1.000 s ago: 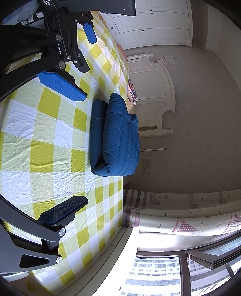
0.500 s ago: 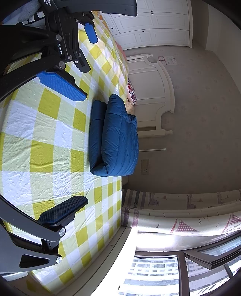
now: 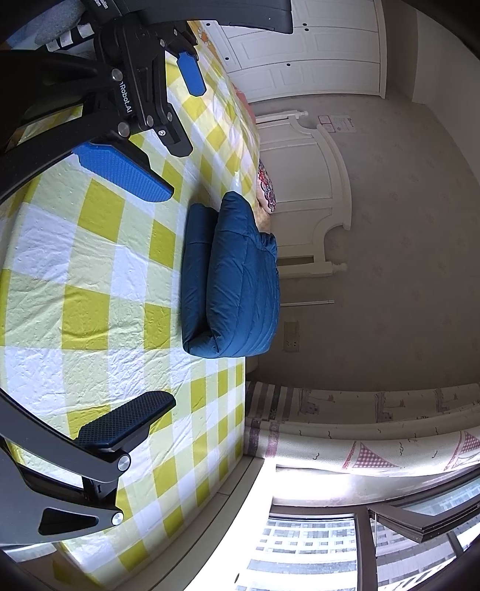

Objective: Fold large clothes

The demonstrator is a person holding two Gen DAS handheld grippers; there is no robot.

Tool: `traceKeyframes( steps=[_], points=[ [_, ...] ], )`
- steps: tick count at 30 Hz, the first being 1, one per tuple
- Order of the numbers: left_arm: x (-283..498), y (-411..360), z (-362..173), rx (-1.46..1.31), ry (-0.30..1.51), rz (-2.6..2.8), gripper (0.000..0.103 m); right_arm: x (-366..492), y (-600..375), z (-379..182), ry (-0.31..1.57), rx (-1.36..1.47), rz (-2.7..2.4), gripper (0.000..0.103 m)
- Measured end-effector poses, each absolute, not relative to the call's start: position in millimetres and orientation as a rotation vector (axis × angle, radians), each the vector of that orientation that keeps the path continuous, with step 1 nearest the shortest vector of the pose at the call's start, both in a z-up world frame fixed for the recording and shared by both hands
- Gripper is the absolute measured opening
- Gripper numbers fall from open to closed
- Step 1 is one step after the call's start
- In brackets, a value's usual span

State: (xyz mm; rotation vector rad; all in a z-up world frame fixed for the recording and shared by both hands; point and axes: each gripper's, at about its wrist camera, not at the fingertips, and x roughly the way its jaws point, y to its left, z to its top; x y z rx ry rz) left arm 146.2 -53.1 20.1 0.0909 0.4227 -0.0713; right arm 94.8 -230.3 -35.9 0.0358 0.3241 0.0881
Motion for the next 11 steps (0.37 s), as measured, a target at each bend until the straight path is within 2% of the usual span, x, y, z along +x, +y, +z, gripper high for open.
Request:
traceKeyframes(
  steps=[3,11],
  points=[
    [148.8,-52.0,24.4,0.071,0.375,-0.059,0.101,97.1,-231.5,-34.5,0.323,0.035,0.087,0.099],
    [199.8,-6.6,15.5,0.027,0.549,0.02,0.101,119.8,-260.2,-38.9,0.367,0.055,0.032,0.099]
  ],
)
